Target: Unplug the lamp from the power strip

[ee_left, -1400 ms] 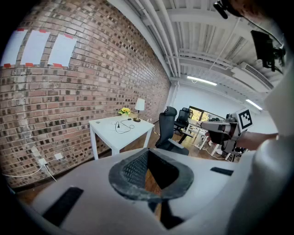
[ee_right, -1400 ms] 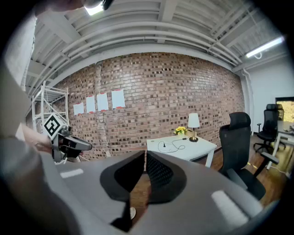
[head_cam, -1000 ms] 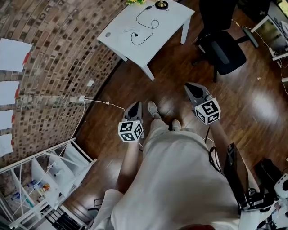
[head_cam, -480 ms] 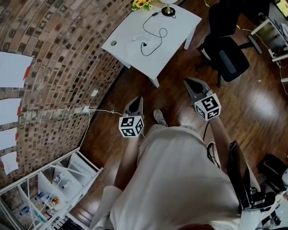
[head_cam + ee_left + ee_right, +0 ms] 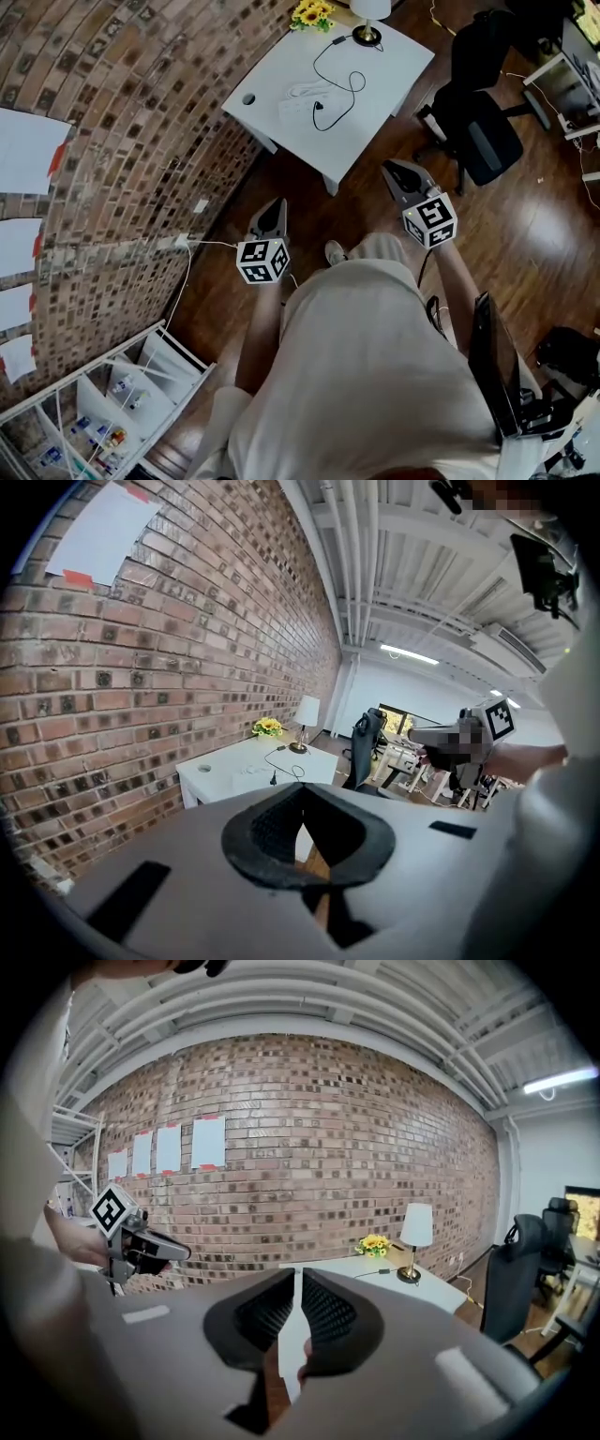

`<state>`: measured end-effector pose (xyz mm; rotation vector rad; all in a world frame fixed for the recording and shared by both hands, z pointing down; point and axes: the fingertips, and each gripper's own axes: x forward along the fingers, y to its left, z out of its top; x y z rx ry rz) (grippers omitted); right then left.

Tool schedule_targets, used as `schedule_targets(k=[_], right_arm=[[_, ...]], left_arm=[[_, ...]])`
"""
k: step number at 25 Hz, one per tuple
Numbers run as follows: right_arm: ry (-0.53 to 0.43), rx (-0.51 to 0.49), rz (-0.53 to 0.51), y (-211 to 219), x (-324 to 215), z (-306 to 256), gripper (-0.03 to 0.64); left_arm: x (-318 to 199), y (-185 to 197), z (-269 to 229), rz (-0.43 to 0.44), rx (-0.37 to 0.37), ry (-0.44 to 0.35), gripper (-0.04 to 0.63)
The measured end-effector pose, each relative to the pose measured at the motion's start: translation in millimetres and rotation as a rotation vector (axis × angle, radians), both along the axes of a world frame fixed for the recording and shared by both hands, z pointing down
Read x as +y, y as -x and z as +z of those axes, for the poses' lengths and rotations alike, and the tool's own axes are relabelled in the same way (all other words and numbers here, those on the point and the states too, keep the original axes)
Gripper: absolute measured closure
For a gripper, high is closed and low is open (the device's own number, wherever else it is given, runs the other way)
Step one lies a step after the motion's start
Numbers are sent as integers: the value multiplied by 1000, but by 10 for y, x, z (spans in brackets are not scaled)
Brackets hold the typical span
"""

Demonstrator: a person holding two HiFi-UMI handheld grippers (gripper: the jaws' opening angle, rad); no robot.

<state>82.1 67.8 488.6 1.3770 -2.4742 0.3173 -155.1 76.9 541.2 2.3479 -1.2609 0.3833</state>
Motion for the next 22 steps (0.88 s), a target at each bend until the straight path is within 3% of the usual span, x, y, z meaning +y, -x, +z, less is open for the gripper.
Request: schedule_targets(k=[12, 22], right_arm=[[84, 10, -45, 16, -535, 313, 601], [157, 71, -258, 76, -1640, 729, 594]], left_arm=[[-384, -204, 266, 25, -26, 62, 589], [-1243, -396, 530, -106, -37, 124, 589]])
